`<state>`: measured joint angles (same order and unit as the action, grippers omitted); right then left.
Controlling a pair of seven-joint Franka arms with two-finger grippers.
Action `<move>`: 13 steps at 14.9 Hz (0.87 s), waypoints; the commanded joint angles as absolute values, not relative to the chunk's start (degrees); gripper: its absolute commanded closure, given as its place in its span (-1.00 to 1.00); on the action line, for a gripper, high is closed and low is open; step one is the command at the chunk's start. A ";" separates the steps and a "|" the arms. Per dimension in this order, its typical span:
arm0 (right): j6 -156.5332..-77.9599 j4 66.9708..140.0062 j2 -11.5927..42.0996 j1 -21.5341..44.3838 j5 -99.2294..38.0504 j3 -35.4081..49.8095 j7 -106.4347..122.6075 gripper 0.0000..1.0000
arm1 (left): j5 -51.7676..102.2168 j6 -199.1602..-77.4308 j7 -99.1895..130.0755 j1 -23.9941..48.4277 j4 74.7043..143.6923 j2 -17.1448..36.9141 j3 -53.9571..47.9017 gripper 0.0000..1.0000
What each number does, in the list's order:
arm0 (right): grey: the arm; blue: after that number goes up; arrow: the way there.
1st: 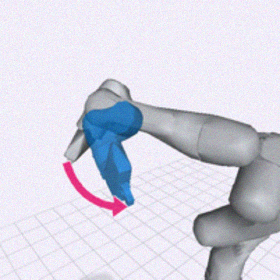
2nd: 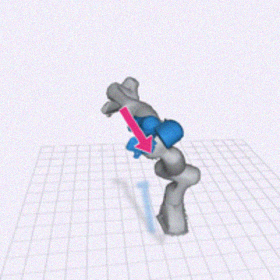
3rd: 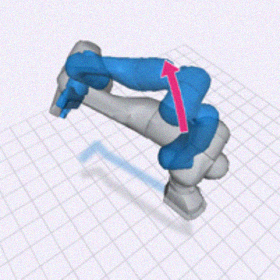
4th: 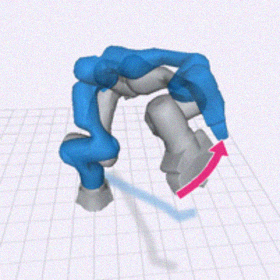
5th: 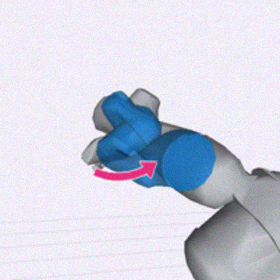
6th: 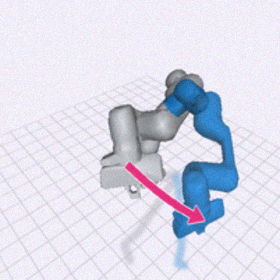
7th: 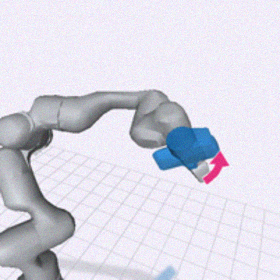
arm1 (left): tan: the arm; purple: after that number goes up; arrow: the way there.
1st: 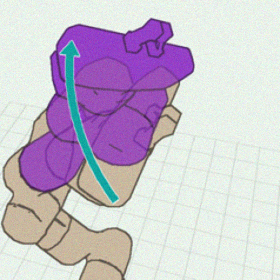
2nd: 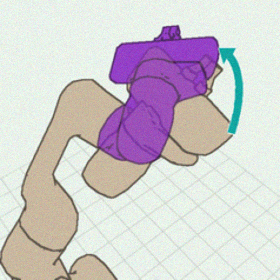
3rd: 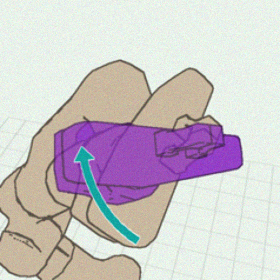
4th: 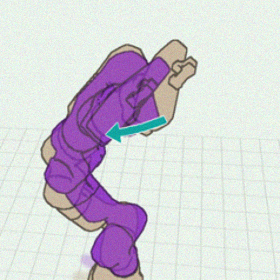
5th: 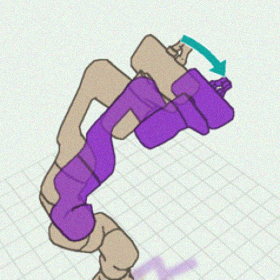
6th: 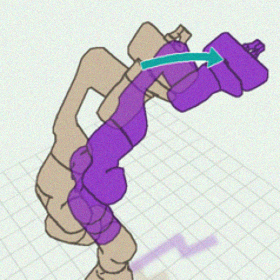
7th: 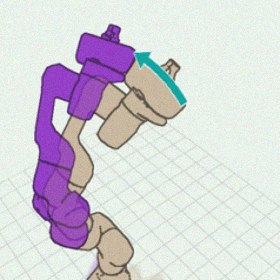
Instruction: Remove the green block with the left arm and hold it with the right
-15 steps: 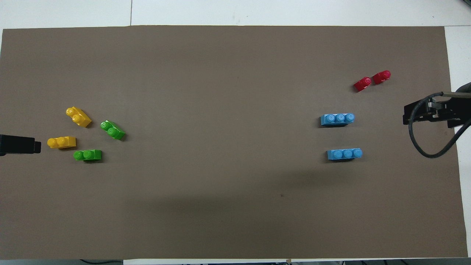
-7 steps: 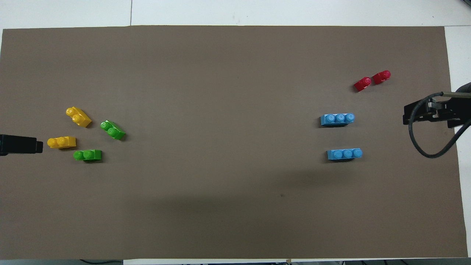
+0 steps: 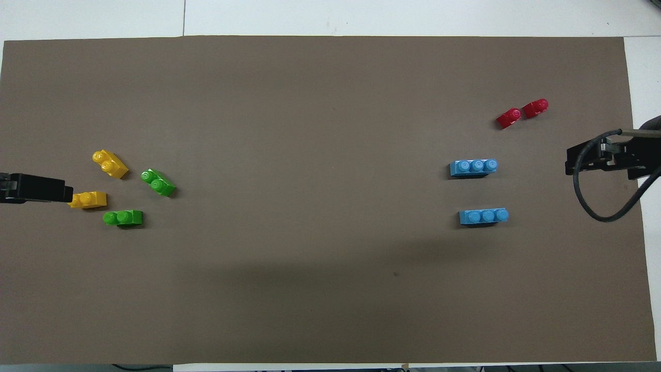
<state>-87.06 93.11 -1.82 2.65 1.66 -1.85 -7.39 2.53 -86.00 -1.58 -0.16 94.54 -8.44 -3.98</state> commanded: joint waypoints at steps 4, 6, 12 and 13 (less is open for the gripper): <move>-88.42 94.92 -3.25 2.46 2.02 -1.49 -8.26 -1.00 | 3.16 -86.57 -1.93 0.09 91.23 -5.62 -3.25 -1.00; -88.42 94.92 -3.25 2.46 2.02 -1.49 -8.26 -1.00 | 3.16 -86.84 -2.11 0.09 91.49 -5.80 -3.16 -1.00; -88.42 95.01 -3.25 2.46 2.02 -1.49 -8.26 -1.00 | 3.16 -86.40 -2.29 0.09 92.11 -6.15 -3.16 -1.00; -88.42 95.01 -3.25 2.46 2.02 -1.41 -8.26 -1.00 | 3.16 -86.22 -2.29 0.09 92.11 -6.15 -3.16 -1.00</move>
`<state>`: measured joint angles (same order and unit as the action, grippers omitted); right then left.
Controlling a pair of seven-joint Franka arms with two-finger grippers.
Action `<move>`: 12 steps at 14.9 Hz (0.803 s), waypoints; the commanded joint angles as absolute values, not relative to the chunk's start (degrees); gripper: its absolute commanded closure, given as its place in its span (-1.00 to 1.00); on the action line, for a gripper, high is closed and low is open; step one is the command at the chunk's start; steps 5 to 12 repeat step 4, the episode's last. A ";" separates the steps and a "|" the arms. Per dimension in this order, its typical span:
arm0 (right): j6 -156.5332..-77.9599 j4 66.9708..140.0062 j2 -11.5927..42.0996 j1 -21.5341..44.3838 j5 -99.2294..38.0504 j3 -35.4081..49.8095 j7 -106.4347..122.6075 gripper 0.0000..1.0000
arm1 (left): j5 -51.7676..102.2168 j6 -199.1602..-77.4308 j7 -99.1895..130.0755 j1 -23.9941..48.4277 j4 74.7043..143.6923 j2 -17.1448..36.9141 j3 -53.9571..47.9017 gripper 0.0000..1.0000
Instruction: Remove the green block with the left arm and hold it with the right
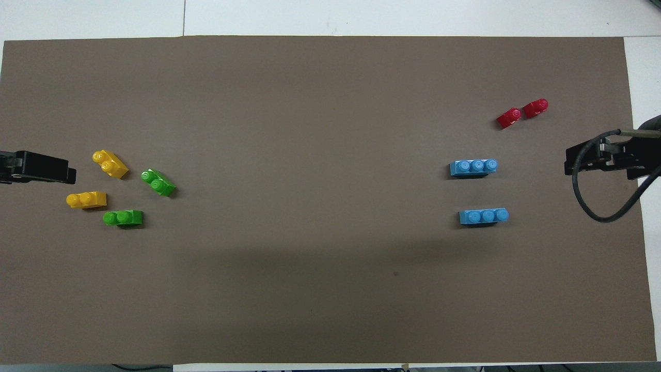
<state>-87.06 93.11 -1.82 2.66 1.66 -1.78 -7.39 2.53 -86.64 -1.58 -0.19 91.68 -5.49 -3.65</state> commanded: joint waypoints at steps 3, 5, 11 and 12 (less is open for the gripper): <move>-88.42 94.92 -3.25 2.55 2.02 -1.41 -8.26 -1.00 | 3.16 -86.13 -2.29 -0.09 92.11 -6.15 -3.08 -1.00; -88.42 95.01 -3.25 2.55 2.02 -1.41 -8.26 -1.00 | 3.16 -85.96 -2.29 -0.09 92.11 -6.15 -3.08 -1.00; -88.42 95.01 -3.25 2.55 2.02 -1.41 -8.26 -1.00 | 3.16 -85.96 -2.29 -0.09 92.11 -6.15 -3.08 -1.00; -88.42 95.01 -3.25 2.55 2.02 -1.41 -8.26 -1.00 | 3.16 -85.96 -2.29 -0.09 92.11 -6.15 -3.08 -1.00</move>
